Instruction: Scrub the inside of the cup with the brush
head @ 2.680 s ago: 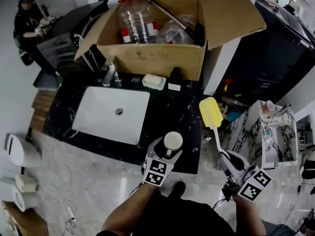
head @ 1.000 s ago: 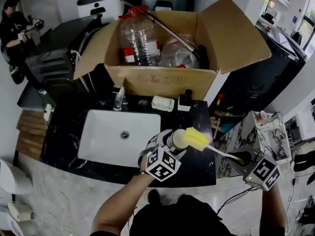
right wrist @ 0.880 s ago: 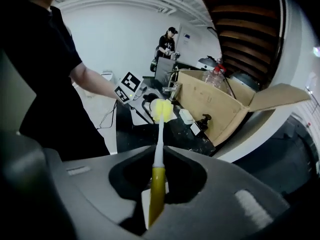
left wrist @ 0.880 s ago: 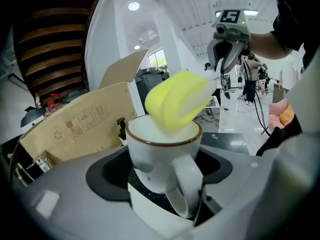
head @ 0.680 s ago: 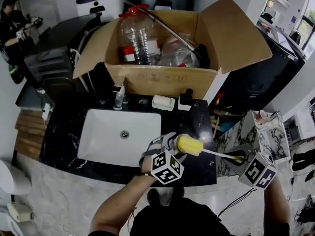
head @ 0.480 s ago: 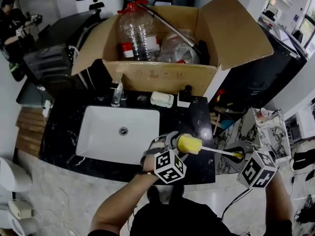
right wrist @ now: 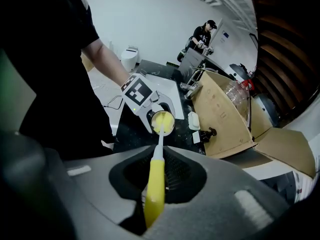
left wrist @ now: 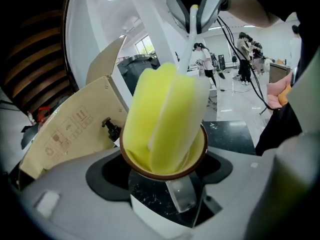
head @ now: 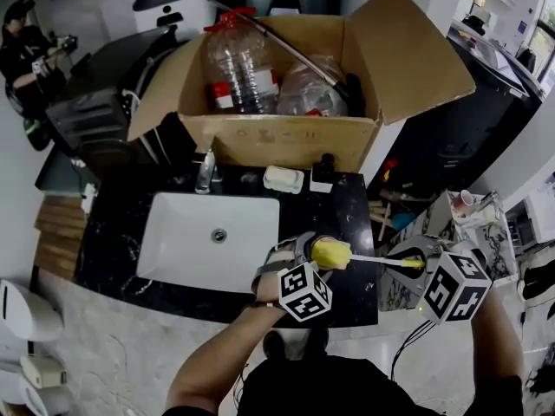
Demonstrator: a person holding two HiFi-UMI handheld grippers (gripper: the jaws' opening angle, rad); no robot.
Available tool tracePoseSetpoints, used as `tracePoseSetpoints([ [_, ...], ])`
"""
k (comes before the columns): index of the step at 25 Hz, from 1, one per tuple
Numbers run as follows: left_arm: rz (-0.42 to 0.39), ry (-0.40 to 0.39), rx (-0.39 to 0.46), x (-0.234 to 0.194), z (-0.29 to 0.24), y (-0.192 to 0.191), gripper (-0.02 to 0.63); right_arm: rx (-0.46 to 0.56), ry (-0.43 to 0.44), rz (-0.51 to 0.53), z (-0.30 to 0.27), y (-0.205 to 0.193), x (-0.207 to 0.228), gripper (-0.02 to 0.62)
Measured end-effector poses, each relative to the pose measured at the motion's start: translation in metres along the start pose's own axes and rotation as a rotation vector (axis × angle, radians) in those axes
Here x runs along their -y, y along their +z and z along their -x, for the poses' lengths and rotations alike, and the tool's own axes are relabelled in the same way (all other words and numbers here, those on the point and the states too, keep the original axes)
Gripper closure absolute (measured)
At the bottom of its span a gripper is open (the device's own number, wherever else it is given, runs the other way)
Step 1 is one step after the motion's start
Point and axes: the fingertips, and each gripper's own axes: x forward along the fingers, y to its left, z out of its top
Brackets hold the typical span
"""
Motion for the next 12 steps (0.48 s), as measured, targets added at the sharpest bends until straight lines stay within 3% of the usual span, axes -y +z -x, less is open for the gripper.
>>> tracePoseSetpoints([
  [6,0.019,-0.042,-0.024,0.012,-0.016,-0.010,0.207,-0.112,0.020,0.077,-0.010,-0.010,-0.001,0.552],
  [9,-0.013,-0.076,-0.073,0.024,-0.026,-0.019,0.207,-0.179,0.052,0.105,-0.015,-0.019,-0.005,0.552],
  [12,-0.048,-0.093,-0.126,0.029,-0.034,-0.025,0.207,-0.169,0.082,0.106,-0.021,-0.016,-0.007,0.552],
])
